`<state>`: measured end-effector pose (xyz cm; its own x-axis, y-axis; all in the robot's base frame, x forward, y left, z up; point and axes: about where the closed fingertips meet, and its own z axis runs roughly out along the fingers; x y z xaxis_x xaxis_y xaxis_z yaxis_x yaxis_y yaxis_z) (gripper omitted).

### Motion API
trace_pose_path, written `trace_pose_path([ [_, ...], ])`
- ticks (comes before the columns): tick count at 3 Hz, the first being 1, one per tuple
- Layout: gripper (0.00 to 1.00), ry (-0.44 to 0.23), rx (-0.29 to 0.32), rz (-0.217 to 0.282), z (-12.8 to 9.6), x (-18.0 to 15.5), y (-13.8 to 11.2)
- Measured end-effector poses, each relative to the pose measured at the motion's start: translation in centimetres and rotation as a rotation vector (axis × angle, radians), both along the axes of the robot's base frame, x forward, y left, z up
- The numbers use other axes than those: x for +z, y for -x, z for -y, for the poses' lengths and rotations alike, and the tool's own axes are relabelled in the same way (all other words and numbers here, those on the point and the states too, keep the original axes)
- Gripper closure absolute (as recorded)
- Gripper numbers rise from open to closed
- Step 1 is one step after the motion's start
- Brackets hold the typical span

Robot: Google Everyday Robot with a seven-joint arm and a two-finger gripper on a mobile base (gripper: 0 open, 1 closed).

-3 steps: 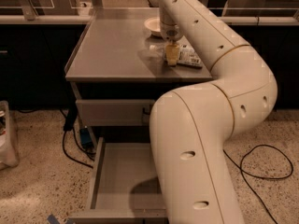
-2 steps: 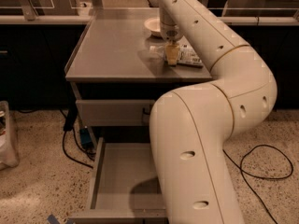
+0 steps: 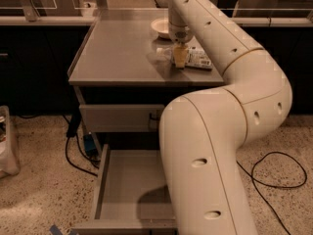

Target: Place blue plastic bottle into middle drawer

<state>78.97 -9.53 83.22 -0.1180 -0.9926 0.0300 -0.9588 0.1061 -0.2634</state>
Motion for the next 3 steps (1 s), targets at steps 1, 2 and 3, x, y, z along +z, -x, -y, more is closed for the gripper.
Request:
trace_pose_path([
  [1,1.0,-0.052,0.028,0.013,-0.4,1.3,0.6],
  [2,1.0,-0.092,0.035,0.04,-0.1,4.1,2.3],
  [3,1.0,-0.127,0.038,0.054,0.3,6.5,5.2],
])
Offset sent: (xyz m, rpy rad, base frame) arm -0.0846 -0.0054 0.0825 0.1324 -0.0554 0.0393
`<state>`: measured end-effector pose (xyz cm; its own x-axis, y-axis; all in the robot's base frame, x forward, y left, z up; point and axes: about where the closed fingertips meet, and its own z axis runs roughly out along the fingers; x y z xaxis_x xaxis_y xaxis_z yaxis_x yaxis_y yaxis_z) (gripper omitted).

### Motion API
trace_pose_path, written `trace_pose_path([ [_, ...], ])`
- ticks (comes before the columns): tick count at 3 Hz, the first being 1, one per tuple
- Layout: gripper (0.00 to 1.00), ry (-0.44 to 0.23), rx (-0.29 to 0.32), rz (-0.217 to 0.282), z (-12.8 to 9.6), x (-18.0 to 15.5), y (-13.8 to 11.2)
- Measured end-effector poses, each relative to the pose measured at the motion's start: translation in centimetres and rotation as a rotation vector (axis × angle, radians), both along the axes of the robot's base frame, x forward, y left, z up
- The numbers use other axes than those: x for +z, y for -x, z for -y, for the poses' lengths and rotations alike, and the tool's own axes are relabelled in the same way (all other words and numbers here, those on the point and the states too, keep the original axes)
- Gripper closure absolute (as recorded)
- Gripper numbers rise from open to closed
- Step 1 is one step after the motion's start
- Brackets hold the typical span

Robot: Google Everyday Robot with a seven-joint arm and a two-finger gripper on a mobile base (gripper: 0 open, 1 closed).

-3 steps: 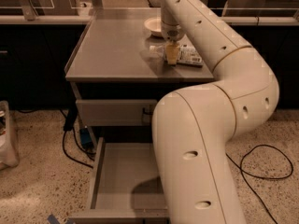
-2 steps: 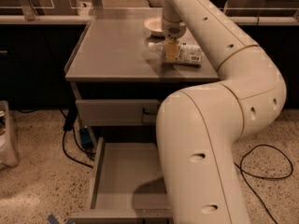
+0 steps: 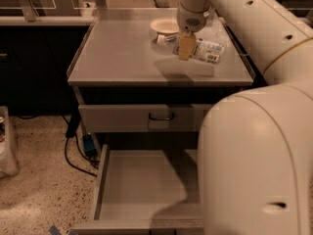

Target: Place blue plastic bottle into middle drawer

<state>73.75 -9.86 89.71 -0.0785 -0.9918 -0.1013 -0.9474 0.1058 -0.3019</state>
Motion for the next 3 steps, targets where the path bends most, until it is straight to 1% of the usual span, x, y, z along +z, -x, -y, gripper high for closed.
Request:
trace_pose_path([
  [1,1.0,-0.027,0.011,0.0,0.5,1.6,3.7],
  [2,1.0,-0.039,0.004,-0.021,1.6,2.1,10.9],
  [3,1.0,-0.039,0.004,-0.021,1.6,2.1,10.9],
])
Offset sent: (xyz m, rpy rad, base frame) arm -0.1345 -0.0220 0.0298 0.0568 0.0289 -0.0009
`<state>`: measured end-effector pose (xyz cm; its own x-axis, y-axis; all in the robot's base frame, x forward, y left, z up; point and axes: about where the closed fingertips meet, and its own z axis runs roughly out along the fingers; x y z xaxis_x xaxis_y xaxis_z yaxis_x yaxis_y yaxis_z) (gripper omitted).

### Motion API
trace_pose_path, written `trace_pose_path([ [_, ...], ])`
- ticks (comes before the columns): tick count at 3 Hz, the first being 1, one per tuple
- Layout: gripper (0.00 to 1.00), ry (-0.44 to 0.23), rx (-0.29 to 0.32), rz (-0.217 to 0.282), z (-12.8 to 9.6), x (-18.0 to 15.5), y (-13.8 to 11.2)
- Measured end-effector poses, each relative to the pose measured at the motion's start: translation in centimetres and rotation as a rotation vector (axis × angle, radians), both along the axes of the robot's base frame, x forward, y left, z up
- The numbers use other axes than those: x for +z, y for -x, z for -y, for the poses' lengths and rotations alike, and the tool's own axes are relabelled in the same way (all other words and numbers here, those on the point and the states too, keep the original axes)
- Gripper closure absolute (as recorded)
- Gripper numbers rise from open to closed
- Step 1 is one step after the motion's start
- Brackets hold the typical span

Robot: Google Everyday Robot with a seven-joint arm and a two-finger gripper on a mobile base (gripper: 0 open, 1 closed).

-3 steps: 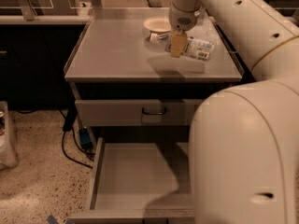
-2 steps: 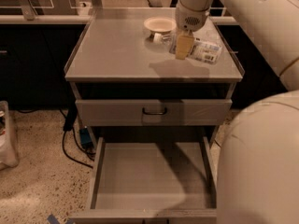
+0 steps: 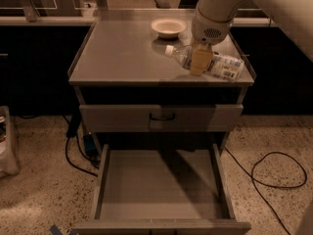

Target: Place blue plastic bottle into middle drawer

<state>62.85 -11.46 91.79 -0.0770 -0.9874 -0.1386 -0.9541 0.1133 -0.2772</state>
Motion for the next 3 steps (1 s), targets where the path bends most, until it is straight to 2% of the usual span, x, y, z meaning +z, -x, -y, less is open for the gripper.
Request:
trace_pose_path([
  [1,1.0,-0.004,0.011,-0.013,-0.3,-0.8,-1.0],
  [2,1.0,-0.02,0.031,-0.048,-0.9,-2.1,-1.0],
  [3,1.0,-0.053,0.031,-0.069,-1.4,-2.5,0.9],
])
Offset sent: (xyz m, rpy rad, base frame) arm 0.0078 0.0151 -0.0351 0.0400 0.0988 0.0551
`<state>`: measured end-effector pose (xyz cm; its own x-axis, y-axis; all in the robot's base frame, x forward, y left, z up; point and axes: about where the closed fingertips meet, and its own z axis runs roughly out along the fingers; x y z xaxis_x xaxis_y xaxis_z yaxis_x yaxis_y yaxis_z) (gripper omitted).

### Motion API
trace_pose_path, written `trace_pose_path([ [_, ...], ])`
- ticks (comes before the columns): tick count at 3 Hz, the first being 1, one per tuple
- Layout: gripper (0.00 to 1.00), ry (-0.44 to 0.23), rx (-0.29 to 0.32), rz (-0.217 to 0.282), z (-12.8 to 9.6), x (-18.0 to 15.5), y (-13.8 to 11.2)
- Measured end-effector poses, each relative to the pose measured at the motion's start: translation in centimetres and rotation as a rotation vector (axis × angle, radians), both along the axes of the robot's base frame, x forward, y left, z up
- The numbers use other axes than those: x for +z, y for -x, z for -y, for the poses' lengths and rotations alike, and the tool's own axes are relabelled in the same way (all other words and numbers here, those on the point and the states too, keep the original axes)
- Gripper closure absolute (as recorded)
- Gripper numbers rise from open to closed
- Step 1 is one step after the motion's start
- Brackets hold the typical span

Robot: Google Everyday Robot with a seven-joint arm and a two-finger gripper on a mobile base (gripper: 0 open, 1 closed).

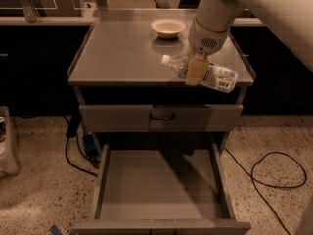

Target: Place blue plastic bottle into middle drawer

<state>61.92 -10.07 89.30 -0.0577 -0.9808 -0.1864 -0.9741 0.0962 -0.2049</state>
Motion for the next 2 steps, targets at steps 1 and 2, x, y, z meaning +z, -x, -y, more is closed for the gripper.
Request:
trace_pose_path([
  [1,1.0,-0.031,-0.019,-0.01,-0.4,0.5,3.6],
  [2,1.0,-0.04,-0.064,0.002,-0.6,1.7,8.5],
])
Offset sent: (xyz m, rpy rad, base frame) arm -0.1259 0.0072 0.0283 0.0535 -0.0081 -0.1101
